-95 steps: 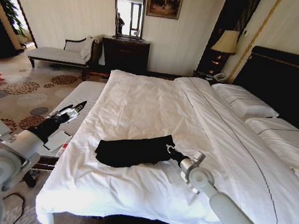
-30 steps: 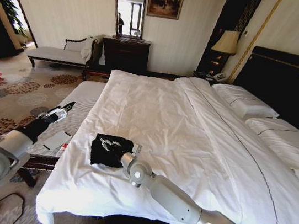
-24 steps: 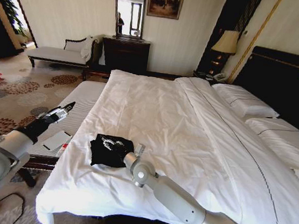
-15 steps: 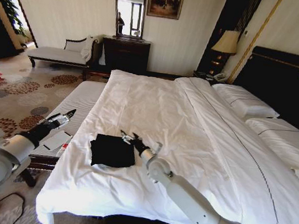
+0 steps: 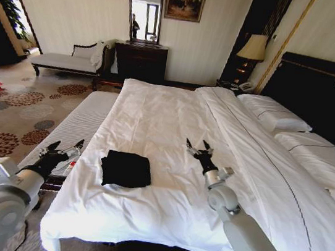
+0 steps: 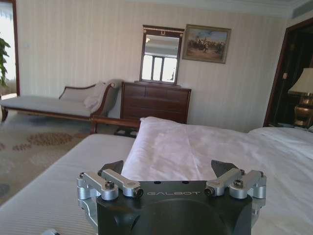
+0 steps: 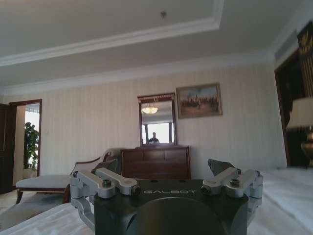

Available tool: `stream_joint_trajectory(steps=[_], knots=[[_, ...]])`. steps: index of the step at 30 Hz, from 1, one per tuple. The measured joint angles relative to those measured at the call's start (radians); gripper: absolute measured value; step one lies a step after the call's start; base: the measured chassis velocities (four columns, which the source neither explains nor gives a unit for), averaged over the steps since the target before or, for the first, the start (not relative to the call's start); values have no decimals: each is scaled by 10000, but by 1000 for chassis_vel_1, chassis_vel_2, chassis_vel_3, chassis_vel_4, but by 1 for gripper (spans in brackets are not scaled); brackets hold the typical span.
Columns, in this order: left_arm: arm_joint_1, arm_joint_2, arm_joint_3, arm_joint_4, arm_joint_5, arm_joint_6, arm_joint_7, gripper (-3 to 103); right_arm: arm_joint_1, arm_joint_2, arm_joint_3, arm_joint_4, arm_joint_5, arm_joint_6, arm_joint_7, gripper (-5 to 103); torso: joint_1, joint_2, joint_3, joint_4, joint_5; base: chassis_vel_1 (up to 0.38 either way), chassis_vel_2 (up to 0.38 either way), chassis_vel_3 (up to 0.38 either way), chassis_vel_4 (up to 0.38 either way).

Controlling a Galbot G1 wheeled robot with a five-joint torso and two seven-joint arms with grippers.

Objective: Fold the clothes on the bed.

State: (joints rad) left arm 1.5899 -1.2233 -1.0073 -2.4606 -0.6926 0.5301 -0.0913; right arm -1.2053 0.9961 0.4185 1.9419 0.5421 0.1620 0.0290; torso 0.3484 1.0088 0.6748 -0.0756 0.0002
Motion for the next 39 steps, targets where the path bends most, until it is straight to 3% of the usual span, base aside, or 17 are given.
stream_joint_trajectory(steps=[3, 5, 8, 10, 11, 13, 16, 21, 27, 39], knots=[[537, -404, 401, 158, 1872, -1482, 612, 100, -1458, 619, 1168, 1115, -760, 305, -663, 100, -2, 1, 0, 4, -1, 0, 0, 0, 0], [668, -527, 545, 210, 2128, -1758, 678, 100, -1681, 802, 1342, 1344, -870, 310, -689, 100, -2, 1, 0, 3, -3, 0, 0, 0, 0], [1045, -1141, 1347, 350, 2629, -2478, 880, 100, -2798, 1955, 2106, 2426, -1799, -35, -153, 100, -3, 1, -1, 9, -3, 0, 0, 0, 0], [1050, -1239, 1484, 369, 2719, -2584, 969, 100, -2959, 2105, 2203, 2547, -1957, -69, -74, 100, -3, 1, 0, 7, -4, 0, 0, 0, 0], [1033, -1503, 1866, 437, 3297, -2991, 1231, 100, -3412, 2468, 2550, 2750, -2379, 15, 65, 100, -2, 1, 0, 5, -1, 0, 0, 0, 0], [1021, -1570, 1991, 457, 3509, -3158, 1355, 100, -3563, 2564, 2701, 2824, -2537, 24, 81, 100, -2, 0, 1, 4, 0, 0, 0, 0, 0], [966, -1974, 2613, 600, 4271, -3862, 1849, 100, -4336, 2858, 3454, 3195, -2891, 35, 89, 100, -1, 1, 1, 0, 0, 0, 0, 0, 0], [939, -2413, 2984, 703, 4572, -4052, 1893, 100, -4507, 2850, 3839, 3287, -2856, 15, 74, 100, -1, 1, 1, 5, -3, 0, 0, 0, 0], [1015, -2739, 2710, 825, 5025, -4429, 1989, 100, -4277, 3084, 3725, 3214, -2800, 14, 66, 100, 0, -1, 2, 5, -1, 0, 0, 0, 0], [1286, -2859, 2487, 795, 4939, -4188, 2142, 100, -4122, 3244, 3359, 3119, -2985, 69, -118, 100, 1, -1, 2, 4, -3, 0, 0, 0, 0]])
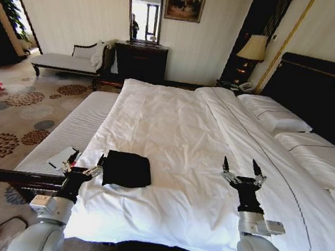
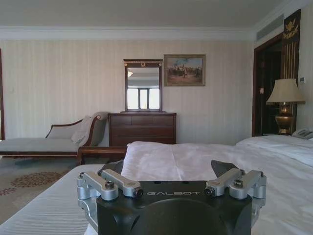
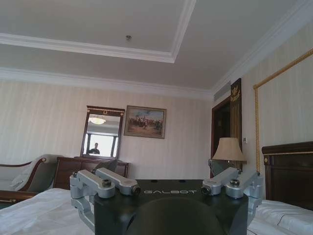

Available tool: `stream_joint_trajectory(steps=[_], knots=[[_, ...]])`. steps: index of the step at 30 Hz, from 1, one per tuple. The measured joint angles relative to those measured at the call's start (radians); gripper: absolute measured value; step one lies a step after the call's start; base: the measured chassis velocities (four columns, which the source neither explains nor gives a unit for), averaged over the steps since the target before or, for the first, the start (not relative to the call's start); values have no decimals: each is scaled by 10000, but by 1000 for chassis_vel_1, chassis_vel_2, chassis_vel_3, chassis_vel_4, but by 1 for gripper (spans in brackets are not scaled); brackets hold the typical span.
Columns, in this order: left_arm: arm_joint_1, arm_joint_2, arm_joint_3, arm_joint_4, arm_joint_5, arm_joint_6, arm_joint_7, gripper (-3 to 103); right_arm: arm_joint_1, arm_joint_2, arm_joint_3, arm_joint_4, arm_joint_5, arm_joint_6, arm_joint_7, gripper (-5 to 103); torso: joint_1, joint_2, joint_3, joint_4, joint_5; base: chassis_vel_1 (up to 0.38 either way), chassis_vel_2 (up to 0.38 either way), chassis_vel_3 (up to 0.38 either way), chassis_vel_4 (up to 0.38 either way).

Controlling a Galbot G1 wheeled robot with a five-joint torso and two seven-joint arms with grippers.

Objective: Fold the clothes on the bed.

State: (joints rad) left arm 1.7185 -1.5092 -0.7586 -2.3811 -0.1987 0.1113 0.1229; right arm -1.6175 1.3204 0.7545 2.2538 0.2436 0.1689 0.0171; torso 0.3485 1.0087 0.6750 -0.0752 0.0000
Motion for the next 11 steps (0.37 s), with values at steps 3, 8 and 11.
stream_joint_trajectory(steps=[3, 8, 11], knots=[[1, 5, -6, 1, -1, 12, 1, 100, 6, -5, -7, -7, 0, 1, -1, 100, -1, 0, 0, 0, 0, 0, 0, 0, 0], [-1, 12, -10, 1, -10, 26, 1, 100, 12, -10, -12, -12, 5, 1, -1, 100, 0, 0, 0, 0, 0, 0, 0, 0, 0], [-2, 15, -12, 1, -15, 30, 1, 100, 13, -12, -14, -15, 6, 1, -1, 100, 0, 0, 0, 0, 0, 0, 0, 0, 0]])
